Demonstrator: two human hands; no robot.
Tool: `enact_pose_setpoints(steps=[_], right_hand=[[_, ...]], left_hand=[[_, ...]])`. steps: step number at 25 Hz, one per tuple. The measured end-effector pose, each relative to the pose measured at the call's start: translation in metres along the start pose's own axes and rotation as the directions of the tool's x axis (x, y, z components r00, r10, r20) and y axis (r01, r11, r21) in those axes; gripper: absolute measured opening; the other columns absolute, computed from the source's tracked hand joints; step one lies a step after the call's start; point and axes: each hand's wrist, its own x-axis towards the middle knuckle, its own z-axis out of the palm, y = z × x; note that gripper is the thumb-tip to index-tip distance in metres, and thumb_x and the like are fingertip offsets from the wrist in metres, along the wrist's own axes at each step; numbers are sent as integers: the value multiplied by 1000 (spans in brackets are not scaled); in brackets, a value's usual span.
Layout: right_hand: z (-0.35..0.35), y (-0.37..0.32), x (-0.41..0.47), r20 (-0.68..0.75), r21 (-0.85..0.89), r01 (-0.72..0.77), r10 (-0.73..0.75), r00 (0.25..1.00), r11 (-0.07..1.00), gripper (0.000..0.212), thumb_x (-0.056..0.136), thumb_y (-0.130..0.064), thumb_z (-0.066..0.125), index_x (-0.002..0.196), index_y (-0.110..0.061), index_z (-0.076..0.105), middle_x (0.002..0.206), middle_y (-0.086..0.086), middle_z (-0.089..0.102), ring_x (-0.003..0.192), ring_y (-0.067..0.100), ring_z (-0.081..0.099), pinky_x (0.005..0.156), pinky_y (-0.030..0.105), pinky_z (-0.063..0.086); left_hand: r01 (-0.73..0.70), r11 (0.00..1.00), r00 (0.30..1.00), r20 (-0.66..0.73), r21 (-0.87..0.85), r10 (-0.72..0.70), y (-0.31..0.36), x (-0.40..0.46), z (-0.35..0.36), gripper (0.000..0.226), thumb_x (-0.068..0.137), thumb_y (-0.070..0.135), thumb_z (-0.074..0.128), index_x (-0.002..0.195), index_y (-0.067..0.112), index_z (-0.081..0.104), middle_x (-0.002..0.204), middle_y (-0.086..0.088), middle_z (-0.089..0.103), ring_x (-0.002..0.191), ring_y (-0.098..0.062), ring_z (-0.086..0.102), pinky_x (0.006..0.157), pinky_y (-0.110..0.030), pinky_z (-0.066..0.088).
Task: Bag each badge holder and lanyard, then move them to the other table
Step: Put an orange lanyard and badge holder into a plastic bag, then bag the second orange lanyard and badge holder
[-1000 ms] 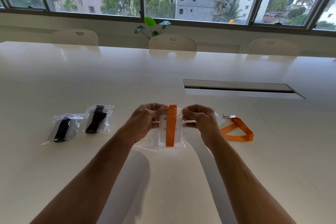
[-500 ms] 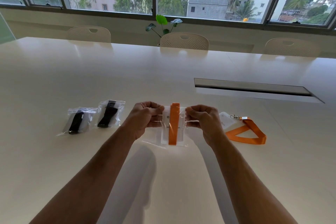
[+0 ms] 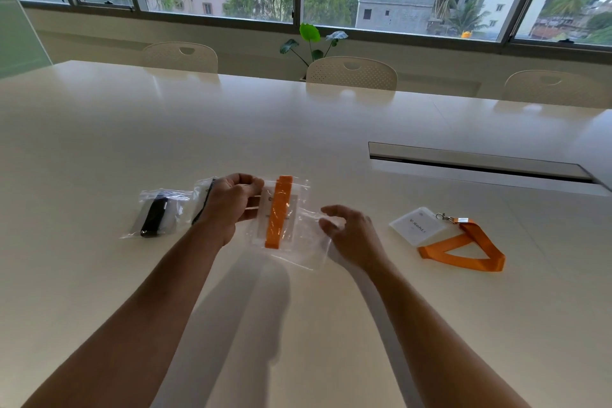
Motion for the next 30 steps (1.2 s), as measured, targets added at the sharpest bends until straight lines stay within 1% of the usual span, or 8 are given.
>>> enact_pose_setpoints(steps=[3,7,12,14,17,21,26,30], right_hand=[[13,8,-7,43,-342,63,-52,998,937,42,86,-42,63,126,-27,63,136,-5,59,123,18,53,103,33,34],[1,22,-10,38,-307,79,-70,997,948,41,85,-34,61,126,-27,63,141,-4,55,134,14,46,115,37,27],[-19,39,-16,20,-336,44,-39,999,941,41,90,-28,56,131,-27,59,147,-3,49,140,12,37,119,40,21],[-18,40,-18,-13,-320,42,-48,999,946,39,88,-23,57,127,-25,63,145,0,52,139,15,40,118,41,24],[-18,37,-19,-48,-295,31,-47,998,955,39,84,-18,59,122,-22,66,141,3,55,136,17,44,117,42,29],[-18,38,-19,-36,-301,17,-29,999,954,44,84,-21,60,128,-23,62,143,1,53,137,15,42,117,42,28],[-19,38,-18,-25,-288,9,-16,1000,958,47,84,-20,60,131,-23,60,145,1,51,139,14,40,119,41,25],[-19,38,-18,-32,-277,5,-15,999,961,46,84,-18,60,129,-23,61,145,2,51,139,14,40,119,41,25]], left_hand=[[1,997,997,-82,75,5,-2,10,-5,10,96,17,56,100,11,63,87,-5,73,79,-20,71,57,-28,54],[58,991,995,-89,119,-47,-11,23,-4,8,95,15,56,97,10,62,89,-9,72,84,-24,70,65,-34,55],[102,969,991,-103,223,-81,-14,42,0,6,95,15,57,95,11,61,91,-12,70,84,-24,69,62,-31,54],[78,927,985,-169,368,-16,-14,49,5,6,93,14,59,89,12,62,93,-15,70,76,-20,67,58,-26,53],[-1,735,957,-212,678,196,-14,55,13,6,88,12,63,88,9,68,92,-12,71,74,-21,65,66,-25,50],[-108,577,954,-79,810,290,-22,56,22,31,84,4,65,115,3,62,117,-18,64,108,-31,60,91,-36,49],[-236,447,891,9,863,454,-31,38,45,39,77,5,64,116,6,61,123,-16,54,110,-34,56,94,-38,45],[-499,383,821,283,778,496,-35,23,68,31,84,1,57,112,9,66,128,-9,60,121,-25,54,102,-32,41]])
